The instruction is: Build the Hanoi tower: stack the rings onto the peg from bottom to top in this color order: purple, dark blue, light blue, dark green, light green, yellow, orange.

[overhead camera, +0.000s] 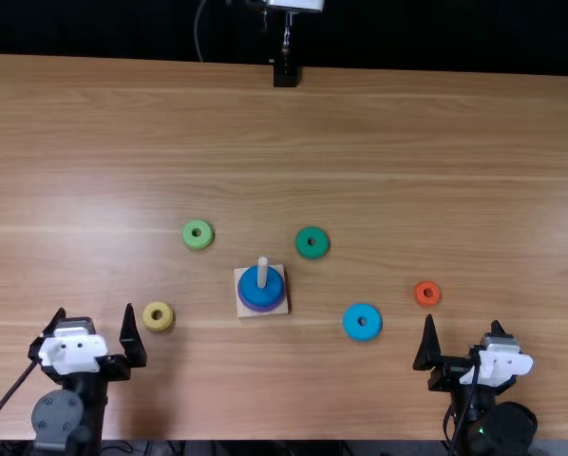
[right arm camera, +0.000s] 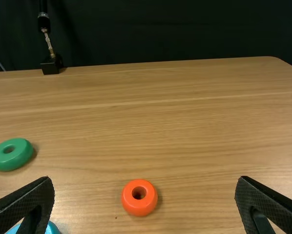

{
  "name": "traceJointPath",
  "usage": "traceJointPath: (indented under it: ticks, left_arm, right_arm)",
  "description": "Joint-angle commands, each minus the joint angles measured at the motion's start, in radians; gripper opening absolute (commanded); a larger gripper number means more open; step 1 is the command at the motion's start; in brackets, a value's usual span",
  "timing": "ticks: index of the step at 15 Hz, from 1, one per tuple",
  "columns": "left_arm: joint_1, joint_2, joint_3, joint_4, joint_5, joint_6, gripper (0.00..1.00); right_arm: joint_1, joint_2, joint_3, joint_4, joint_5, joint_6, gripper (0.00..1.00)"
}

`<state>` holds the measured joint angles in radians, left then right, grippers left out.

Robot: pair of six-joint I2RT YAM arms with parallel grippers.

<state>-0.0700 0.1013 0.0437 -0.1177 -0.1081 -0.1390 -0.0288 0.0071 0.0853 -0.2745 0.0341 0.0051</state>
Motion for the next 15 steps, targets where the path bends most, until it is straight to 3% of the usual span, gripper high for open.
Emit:
traceJointPath:
  ticks: [1, 6, 15]
  left_arm:
    - [0.007, -0.048, -0.044, -0.011, 0.02, -0.01, 1.0]
    - [0.019, -0.101, -0.044, -0.289, 0.027, 0.03, 1.0]
    - [0.009, -0.101, -0.044, -0.344, 0.027, 0.027, 1.0]
  right_arm:
    - [-0.008, -0.007, -0.068, -0.071, 0.016, 0.002, 1.0]
    - [-0.008, -0.007, -0.068, -0.071, 0.016, 0.002, 1.0]
    - [-0.008, -0.007, -0.068, -0.071, 0.016, 0.002, 1.0]
